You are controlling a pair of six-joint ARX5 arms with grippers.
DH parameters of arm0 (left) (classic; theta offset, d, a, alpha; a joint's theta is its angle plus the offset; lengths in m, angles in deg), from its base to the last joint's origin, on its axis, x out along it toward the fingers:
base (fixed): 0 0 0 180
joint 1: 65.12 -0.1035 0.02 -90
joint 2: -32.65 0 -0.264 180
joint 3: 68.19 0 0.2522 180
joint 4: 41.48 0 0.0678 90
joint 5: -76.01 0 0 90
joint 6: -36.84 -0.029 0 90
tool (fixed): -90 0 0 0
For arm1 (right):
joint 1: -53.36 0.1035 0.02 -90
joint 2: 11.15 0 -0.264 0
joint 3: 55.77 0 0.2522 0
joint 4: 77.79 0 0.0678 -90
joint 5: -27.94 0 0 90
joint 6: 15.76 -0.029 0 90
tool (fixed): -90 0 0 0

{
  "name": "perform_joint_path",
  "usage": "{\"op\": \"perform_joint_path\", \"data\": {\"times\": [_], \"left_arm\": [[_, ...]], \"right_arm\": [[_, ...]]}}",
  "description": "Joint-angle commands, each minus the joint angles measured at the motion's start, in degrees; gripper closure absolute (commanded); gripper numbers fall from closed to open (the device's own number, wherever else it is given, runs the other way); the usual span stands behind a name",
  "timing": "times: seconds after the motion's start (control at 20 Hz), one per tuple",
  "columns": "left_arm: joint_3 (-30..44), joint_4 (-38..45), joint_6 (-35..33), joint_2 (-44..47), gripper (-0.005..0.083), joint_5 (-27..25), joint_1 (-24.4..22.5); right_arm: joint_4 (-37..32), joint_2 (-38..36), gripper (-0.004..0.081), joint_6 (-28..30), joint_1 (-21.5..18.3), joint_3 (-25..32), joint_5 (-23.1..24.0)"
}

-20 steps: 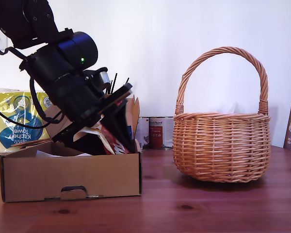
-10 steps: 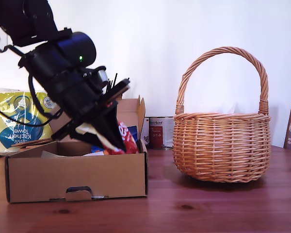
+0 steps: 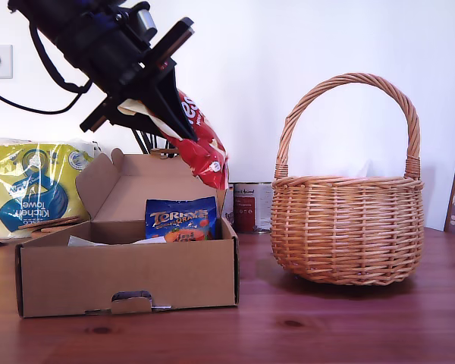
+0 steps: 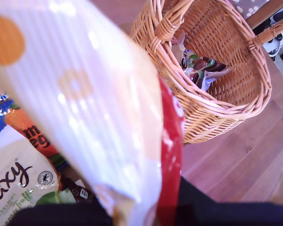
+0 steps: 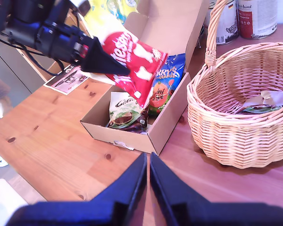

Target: Move the bags of Easter eggs from the cardboard box on the left into the woven basket on the right side.

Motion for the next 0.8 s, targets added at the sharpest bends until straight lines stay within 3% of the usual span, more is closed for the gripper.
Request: {"op": "perform_joint_path", "data": {"times": [0.0, 0.3, 0.45, 0.6, 0.75], "left_arm": [[0.24, 0.28, -0.26, 1.64, 0.079, 0.28, -0.13], [0.17, 6.64, 4.26, 3.93, 0.0789, 8.0, 3.48], [0.17, 14.78, 7.5, 3.61, 0.079, 7.58, 8.11], [-0.13, 22.64, 11.56, 1.07, 0.0789, 4.04, 12.57], [-2.05, 26.47, 14.78, -3.56, 0.0789, 4.02, 14.73]], "right_arm": [[-0.61, -0.11, 0.0782, 0.37, 0.15, 0.07, -0.35], [-0.57, -0.11, 0.0782, 0.37, 0.15, 0.07, -0.35], [-0.57, -0.11, 0.0782, 0.37, 0.15, 0.07, -0.35], [-0.66, -0.11, 0.0782, 0.39, 0.15, 0.07, -0.35], [-0.7, -0.11, 0.0782, 0.39, 0.15, 0.07, -0.35]]}}
